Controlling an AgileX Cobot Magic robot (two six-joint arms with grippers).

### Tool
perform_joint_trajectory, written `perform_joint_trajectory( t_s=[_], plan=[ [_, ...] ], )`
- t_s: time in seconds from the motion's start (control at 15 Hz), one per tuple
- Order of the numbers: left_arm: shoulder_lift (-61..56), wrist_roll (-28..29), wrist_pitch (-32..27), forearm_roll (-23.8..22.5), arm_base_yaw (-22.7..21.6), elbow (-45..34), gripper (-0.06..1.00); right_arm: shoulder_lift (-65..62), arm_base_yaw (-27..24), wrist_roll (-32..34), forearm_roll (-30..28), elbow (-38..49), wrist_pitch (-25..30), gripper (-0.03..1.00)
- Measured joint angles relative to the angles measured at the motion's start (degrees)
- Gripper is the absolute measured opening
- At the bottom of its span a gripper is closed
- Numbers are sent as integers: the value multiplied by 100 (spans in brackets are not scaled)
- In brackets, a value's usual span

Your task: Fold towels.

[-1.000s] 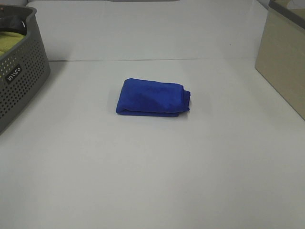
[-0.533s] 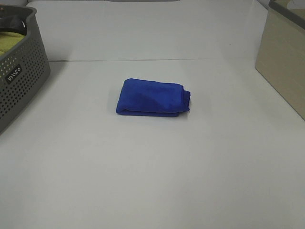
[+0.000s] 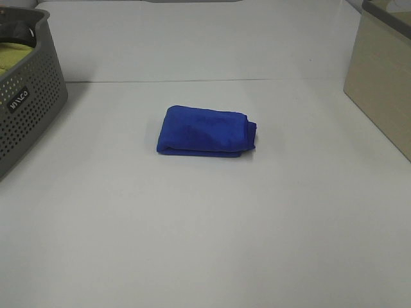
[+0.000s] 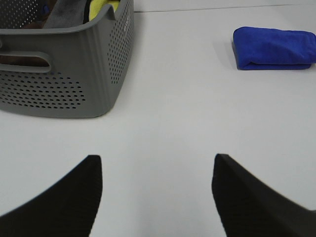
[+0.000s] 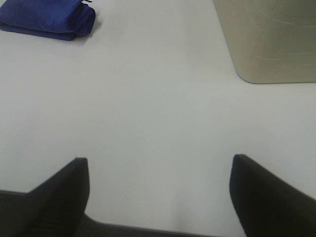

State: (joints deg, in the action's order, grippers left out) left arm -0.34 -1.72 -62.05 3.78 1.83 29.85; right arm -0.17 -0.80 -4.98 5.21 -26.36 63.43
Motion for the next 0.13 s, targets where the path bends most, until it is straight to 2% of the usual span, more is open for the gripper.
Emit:
perform_joint_trajectory(
  t_s=[0.13],
  plan=[
    [0,0,0,0,0,0,62,0,0,0,6,0,0,76]
  ],
)
